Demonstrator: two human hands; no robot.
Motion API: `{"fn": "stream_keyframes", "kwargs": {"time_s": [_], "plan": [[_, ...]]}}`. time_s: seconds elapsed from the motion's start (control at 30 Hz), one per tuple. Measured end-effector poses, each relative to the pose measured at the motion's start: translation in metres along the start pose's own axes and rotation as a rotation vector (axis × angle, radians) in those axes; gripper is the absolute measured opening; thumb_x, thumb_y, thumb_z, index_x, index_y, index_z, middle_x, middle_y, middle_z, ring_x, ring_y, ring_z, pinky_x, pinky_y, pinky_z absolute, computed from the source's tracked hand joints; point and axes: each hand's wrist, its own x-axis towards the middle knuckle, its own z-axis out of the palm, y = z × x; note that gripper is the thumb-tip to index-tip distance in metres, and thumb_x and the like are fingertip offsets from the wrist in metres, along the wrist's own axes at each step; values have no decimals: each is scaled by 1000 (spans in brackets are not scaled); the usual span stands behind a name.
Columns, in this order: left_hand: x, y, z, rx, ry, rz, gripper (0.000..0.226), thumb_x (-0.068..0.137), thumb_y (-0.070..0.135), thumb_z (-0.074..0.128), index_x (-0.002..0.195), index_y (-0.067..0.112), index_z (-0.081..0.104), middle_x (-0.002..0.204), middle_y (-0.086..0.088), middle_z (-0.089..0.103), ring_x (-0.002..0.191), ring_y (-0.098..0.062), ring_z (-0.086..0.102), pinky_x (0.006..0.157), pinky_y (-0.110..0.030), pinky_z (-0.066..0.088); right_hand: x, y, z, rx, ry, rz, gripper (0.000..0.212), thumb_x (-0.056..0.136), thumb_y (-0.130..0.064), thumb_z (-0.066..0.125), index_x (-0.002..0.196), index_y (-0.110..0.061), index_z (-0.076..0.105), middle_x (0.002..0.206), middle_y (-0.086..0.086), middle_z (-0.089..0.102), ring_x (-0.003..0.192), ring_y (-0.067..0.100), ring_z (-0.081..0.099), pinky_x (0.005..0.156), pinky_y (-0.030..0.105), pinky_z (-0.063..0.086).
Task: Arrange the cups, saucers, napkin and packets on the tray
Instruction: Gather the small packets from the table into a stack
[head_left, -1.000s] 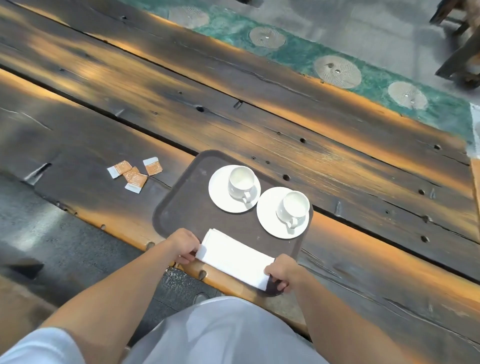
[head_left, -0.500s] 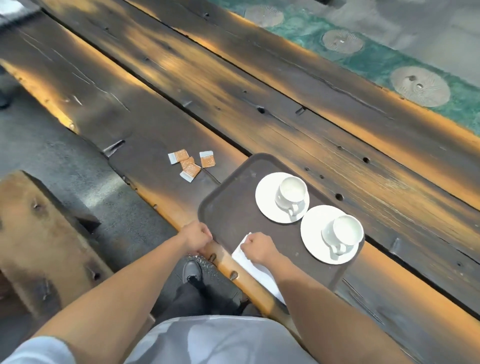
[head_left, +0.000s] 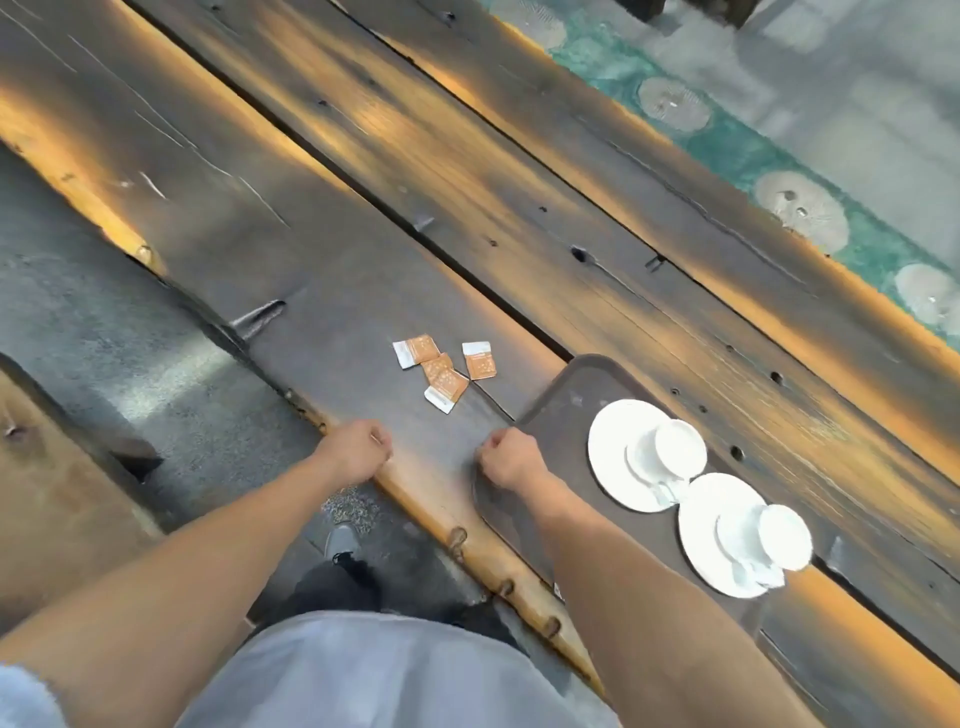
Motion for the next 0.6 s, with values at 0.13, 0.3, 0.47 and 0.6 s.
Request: {"fn": "stream_keyframes", "kwargs": {"time_s": [0.13,0.3,0.47,0.6], "plan": [[21,-19,-38,304,-22,104,30,96,26,57,124,15,65,128,-12,64,121,-30,56,102,-34,45,12,-47,1,12,-7,39,13,92,-23,49,90,-15,59,103,14,69,105,34,64,89,33,50],[38,-32,-52,606,-160,126,58,99,28,47,153,28,29,161,-8,19,147,-33,22,115,-49,34,25,-68,-6,47,4,100,16,88,-22,48,95,-16,60,96,12,70,83,30,62,83,38,57],[33,-28,-41,698,-177,78,79,94,7,48,159,27,7,166,-8,-16,153,-35,-7,118,-50,31,46,-77,-6,13,21,123,27,88,-24,52,113,-17,61,113,10,66,100,30,64,84,34,54],[34,-29,-40,695,-160,90,81,94,6,50,159,28,8,167,-7,-15,154,-35,-6,117,-50,33,68,-82,1,-87,49,48,53,89,-16,53,141,-18,45,141,12,41,120,31,54,99,35,46]]}}
